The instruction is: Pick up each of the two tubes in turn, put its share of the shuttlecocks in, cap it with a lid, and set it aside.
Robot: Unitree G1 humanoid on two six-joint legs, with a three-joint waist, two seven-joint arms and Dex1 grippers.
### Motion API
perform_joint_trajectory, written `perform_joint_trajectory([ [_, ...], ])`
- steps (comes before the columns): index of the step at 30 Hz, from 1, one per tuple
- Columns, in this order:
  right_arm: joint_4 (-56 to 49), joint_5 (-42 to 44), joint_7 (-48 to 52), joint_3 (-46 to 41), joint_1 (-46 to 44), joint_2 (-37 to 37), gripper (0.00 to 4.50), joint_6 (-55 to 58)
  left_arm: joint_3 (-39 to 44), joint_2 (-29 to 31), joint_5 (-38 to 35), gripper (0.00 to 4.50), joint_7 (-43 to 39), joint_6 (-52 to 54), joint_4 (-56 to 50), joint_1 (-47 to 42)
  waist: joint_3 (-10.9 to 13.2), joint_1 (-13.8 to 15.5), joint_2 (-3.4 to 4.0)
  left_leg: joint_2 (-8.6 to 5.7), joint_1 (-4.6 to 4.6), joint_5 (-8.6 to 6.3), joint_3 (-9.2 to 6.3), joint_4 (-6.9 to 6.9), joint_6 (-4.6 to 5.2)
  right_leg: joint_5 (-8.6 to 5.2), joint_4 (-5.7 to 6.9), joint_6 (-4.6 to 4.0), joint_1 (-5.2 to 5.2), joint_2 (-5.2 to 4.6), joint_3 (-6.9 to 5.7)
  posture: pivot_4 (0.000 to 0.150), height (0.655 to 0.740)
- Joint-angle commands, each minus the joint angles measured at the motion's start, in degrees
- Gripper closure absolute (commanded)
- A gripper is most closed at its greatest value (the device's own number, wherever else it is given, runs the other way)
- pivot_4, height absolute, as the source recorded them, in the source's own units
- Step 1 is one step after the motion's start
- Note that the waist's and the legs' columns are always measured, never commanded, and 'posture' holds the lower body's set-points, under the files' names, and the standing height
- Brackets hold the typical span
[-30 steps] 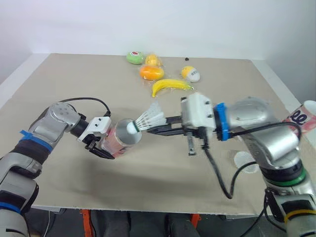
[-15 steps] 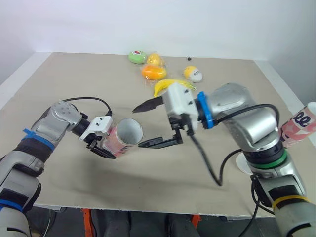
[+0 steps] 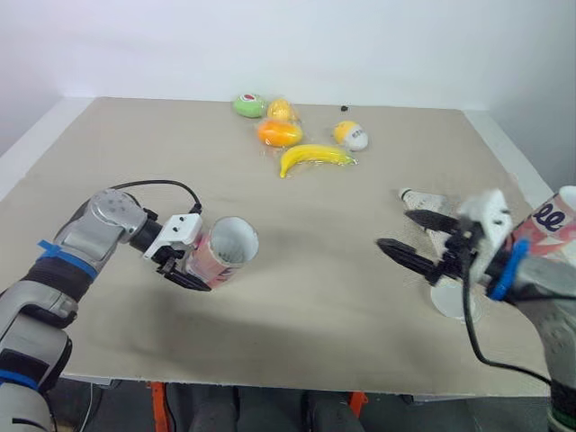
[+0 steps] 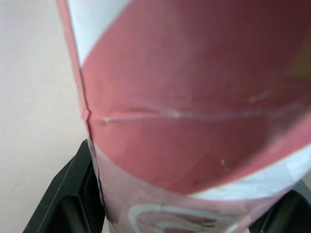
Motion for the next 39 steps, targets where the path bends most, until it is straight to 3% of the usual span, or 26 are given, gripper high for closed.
perform_joint_trajectory([
  [1, -0.81, -1.48, -2.92, -4.2, 3.06, -0.97, 0.12, -1.22, -1.52, -0.61, 0.68, 1.41, -0.9, 0.31, -1.27, 1.75, -0.01, -0.07, 0.01, 0.01, 0.05, 0.0, 0.0, 0.0, 0.0, -0.05, 0.0, 0.11, 0.04, 0.01, 0.0, 0.15, 0.6917],
  [7, 2.73, -3.37, -5.52, -5.61, 6.44, -1.22, 0.12, -1.59, -0.48, -1.03, 0.91, 1.41, -0.9, 0.8, -1.99, 3.04, -0.03, -0.06, 0.04, 0.01, 0.08, 0.01, 0.04, 0.08, 0.02, -0.08, -0.01, 0.03, 0.09, 0.01, 0.06, 0.15, 0.6917],
  [28, 26.58, -8.76, -8.15, 3.74, -5.16, -0.72, 0.12, -7.4, 0.72, -1.88, 1.46, 1.41, -0.9, 2.02, -2.94, 2.27, -0.08, 0.04, 0.14, -0.03, 0.05, 0.01, 0.04, 0.13, 0.02, -0.04, -0.01, 0.2, 0.09, 0.01, 0.1, 0.15, 0.6917],
  [31, 30.15, -9.44, -8.43, 4.86, -7.61, -0.46, 0.91, -8.88, 0.83, -1.7, 1.39, 1.41, -0.9, 2.25, -3.17, 2.26, -0.09, 0.04, 0.15, -0.04, 0.02, 0.01, 0.04, 0.13, 0.02, -0.04, -0.01, 0.22, 0.09, 0.01, 0.1, 0.15, 0.6917],
  [38, 30.77, -8.87, -8.12, 4.68, -7.87, -0.35, 4.39, -9.59, 1.24, -1.62, 1.43, 1.41, -0.9, 2.79, -3.96, 2.74, -0.09, 0.05, 0.17, -0.05, -0.01, 0.0, 0.03, 0.14, 0.03, -0.03, -0.01, 0.23, 0.08, 0.01, 0.11, 0.15, 0.6917],
  [39, 30.24, -8.69, -8.12, 4.48, -7.5, -0.4, 4.45, -9.4, 1.26, -1.63, 1.41, 1.41, -0.9, 2.92, -4.06, 2.78, -0.09, 0.05, 0.17, -0.05, 0.0, 0.0, 0.03, 0.15, 0.03, -0.03, -0.01, 0.23, 0.08, 0.01, 0.11, 0.15, 0.6917],
])
